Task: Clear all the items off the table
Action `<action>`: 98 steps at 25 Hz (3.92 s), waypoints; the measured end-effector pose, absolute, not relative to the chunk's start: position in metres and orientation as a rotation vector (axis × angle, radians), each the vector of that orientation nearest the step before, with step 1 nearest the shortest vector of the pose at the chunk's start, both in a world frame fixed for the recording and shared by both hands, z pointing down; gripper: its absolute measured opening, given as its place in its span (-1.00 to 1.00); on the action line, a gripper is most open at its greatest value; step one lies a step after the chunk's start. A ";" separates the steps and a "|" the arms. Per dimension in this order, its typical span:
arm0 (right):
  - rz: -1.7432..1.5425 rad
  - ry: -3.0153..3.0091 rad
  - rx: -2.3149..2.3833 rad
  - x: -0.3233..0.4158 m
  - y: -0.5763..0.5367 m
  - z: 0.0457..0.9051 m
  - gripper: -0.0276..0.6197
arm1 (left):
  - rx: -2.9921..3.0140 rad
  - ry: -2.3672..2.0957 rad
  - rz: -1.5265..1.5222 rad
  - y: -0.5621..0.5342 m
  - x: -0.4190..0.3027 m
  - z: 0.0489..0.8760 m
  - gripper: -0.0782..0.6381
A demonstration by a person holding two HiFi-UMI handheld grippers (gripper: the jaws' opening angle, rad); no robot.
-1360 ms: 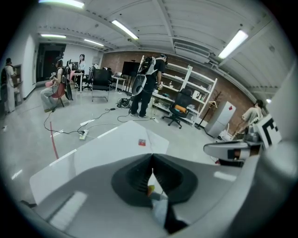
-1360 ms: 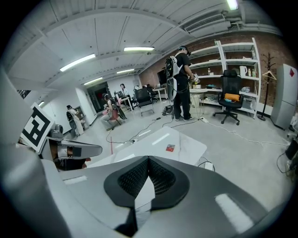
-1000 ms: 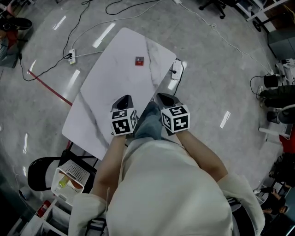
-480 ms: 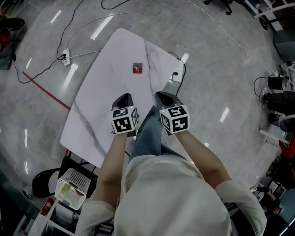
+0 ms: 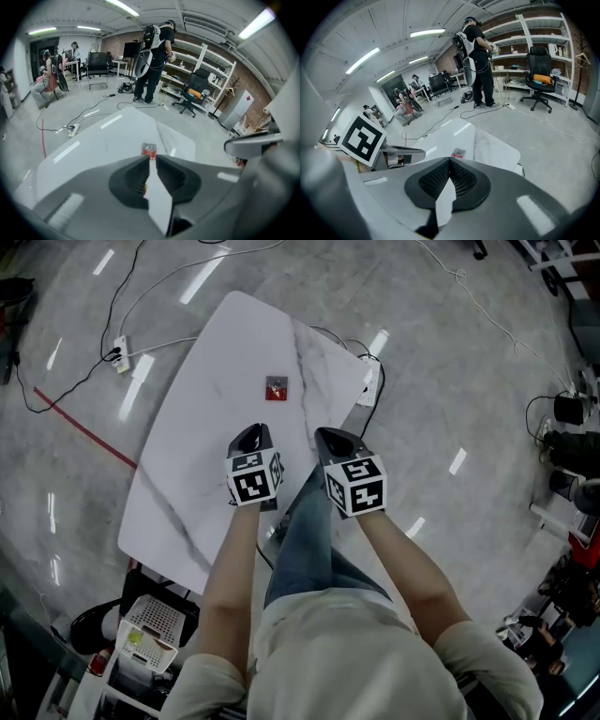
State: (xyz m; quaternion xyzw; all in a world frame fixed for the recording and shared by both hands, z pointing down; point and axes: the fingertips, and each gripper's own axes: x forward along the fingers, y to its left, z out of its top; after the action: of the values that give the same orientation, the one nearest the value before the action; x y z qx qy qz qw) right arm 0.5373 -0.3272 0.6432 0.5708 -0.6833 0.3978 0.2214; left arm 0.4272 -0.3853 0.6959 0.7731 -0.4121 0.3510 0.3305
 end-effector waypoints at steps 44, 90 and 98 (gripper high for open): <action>1.263 -1.894 1.512 0.556 -0.350 0.730 -0.91 | 2.026 -1.033 1.256 -0.454 0.473 0.847 -0.71; 0.975 -1.995 1.521 0.439 -0.212 0.547 -0.91 | 2.145 -1.022 0.940 -0.247 0.347 0.596 -0.74; 0.969 -1.997 1.561 0.414 -0.168 0.530 -0.91 | 2.185 -1.016 0.903 -0.205 0.316 0.562 -0.74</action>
State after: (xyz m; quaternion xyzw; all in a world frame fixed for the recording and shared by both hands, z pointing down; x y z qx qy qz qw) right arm 0.4141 -0.1676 0.5298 0.5621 -0.7192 0.3488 0.2126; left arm 0.3156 -0.2047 0.5617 0.8151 -0.3789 0.3368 0.2802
